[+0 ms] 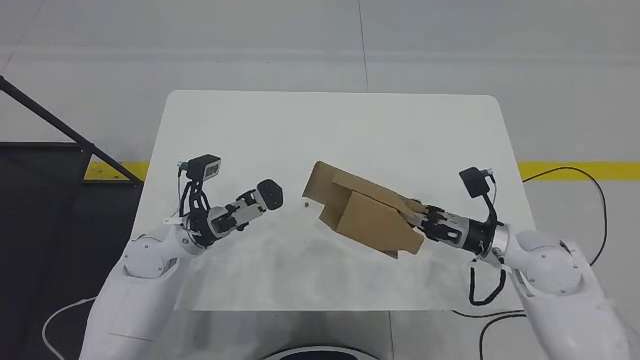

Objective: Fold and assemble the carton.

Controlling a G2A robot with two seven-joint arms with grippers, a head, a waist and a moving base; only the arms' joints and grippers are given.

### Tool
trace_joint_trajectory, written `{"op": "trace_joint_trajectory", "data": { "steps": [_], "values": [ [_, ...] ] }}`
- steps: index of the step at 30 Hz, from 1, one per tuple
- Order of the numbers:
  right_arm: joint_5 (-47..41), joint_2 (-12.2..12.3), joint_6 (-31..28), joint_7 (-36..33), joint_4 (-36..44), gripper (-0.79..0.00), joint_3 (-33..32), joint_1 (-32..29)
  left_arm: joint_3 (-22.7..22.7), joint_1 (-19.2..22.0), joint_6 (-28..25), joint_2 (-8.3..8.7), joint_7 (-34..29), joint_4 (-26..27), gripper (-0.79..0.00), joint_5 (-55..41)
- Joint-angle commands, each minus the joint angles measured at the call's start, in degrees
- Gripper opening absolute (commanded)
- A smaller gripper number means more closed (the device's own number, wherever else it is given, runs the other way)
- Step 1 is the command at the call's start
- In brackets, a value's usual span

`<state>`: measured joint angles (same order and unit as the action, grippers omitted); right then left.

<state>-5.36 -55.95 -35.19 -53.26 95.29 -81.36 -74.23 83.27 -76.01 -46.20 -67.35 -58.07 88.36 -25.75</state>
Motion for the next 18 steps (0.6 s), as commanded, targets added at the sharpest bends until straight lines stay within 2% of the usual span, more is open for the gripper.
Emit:
{"op": "trace_joint_trajectory", "data": {
  "steps": [1, 9, 13, 18],
  "values": [
    [-0.01, 0.0, 0.0, 0.0, 0.0, -0.785, 0.0, 0.0, 0.0, 0.0, 0.0, 0.0, -0.01, 0.0, 0.0, 0.0],
    [0.59, -0.01, 1.85, 0.21, 0.48, -0.785, 0.92, -0.12, -0.79, -0.06, 0.42, 0.03, 0.85, 1.49, 0.0, -3.08],
    [-0.36, 0.08, 2.84, -1.61, -0.03, -0.785, 1.69, 0.67, -1.03, 0.74, 0.38, 0.39, -0.4, 2.33, 0.0, -6.64],
    [-4.14, 0.14, 2.77, -5.73, -1.83, -0.785, 3.3, 2.37, -2.26, 1.33, 1.23, 1.52, -1.26, 5.2, 0.0, -5.62]
  ]
}}
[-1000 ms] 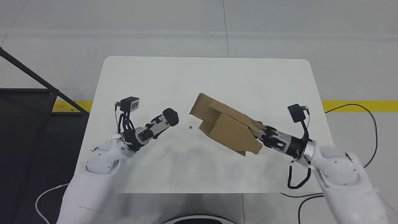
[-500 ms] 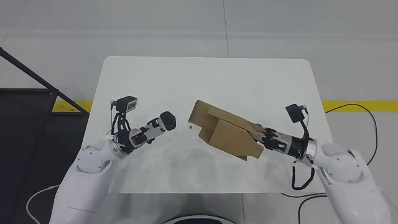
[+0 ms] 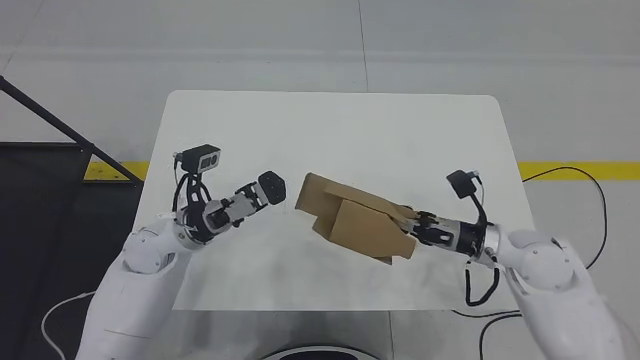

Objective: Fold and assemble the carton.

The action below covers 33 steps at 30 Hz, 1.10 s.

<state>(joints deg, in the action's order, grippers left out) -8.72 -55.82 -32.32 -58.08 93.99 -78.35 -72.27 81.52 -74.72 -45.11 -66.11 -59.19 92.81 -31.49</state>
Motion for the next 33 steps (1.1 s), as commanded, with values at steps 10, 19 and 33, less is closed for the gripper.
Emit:
{"op": "trace_joint_trajectory", "data": {
  "steps": [10, 19, 33],
  "values": [
    [-4.72, 0.12, -1.13, -5.0, -3.15, -0.785, 2.09, 2.96, -5.49, 1.0, -1.24, 4.03, 1.24, 3.99, 0.0, 5.26],
    [-6.43, 0.29, -1.13, -6.3, -3.86, -0.785, 2.87, 3.5, -10.92, 2.02, -6.14, 8.25, 6.14, 3.65, 0.0, 8.78],
    [-7.24, 0.43, -0.95, -7.31, -4.29, -0.785, 4.33, 4.92, -20.12, 6.06, -12.89, 13.76, 12.9, 0.79, 0.0, 10.15]
  ]
}}
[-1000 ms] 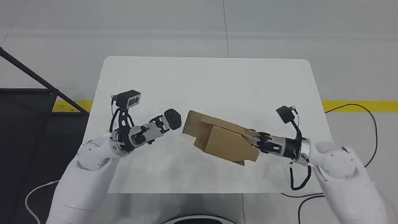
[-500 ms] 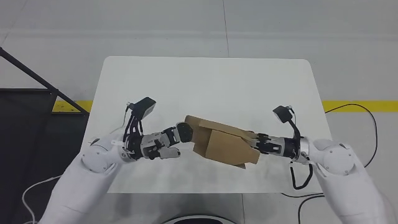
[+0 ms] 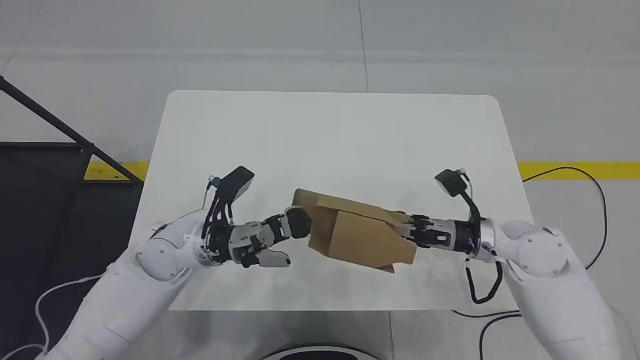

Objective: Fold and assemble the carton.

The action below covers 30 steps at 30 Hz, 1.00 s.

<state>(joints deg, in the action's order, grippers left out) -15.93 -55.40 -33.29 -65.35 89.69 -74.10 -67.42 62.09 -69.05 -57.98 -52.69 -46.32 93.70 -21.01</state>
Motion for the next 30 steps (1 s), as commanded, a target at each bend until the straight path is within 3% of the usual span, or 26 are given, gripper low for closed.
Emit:
{"op": "trace_joint_trajectory", "data": {
  "steps": [1, 20, 30],
  "values": [
    [-0.03, 0.02, 0.02, -0.04, -0.01, -0.785, 0.17, 0.14, -1.25, 0.71, -0.02, 0.65, 0.03, -0.14, 0.0, -0.59],
    [-0.27, 0.24, 0.57, -0.16, -0.58, -0.785, 1.45, 1.18, -9.86, 5.55, -0.02, 5.29, 0.03, 0.06, 0.0, -3.39],
    [-0.3, 0.21, 0.88, -0.47, -0.66, -0.785, 2.81, 1.93, -11.79, 7.26, -0.02, 6.12, 0.04, -0.42, 0.0, -4.7]
  ]
}}
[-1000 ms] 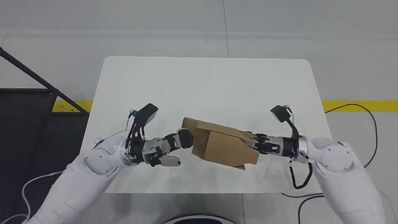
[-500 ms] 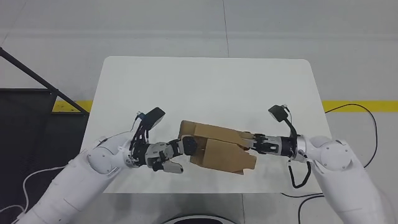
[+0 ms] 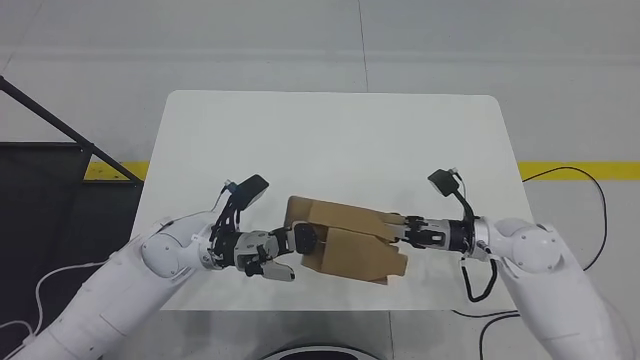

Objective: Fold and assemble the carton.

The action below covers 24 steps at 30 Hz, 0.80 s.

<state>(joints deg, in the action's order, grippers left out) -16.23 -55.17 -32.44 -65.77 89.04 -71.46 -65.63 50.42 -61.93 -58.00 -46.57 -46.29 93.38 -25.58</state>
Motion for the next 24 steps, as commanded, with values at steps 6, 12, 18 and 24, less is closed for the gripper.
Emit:
{"op": "trace_joint_trajectory", "data": {
  "steps": [6, 12, 18, 24],
  "values": [
    [-0.22, -0.18, 0.66, -0.75, -0.32, -0.785, 1.73, 1.29, -0.76, 0.87, 0.0, -0.27, 0.0, -0.65, 0.0, -0.41],
    [-0.37, -0.53, 1.58, -1.59, -1.23, -0.785, 3.94, 3.19, -1.37, 1.46, 0.0, -0.68, 0.0, -1.1, 0.0, -0.39],
    [-0.36, -0.89, 2.45, -1.5, -2.4, -0.785, 5.72, 4.97, -1.87, 1.86, 0.0, -0.92, 0.0, -1.44, 0.0, -0.33],
    [-0.26, -1.11, 3.44, -1.09, -3.23, -0.785, 6.7, 5.98, -2.76, 2.21, 0.0, -0.85, 0.0, -1.42, 0.0, -0.35]
  ]
}}
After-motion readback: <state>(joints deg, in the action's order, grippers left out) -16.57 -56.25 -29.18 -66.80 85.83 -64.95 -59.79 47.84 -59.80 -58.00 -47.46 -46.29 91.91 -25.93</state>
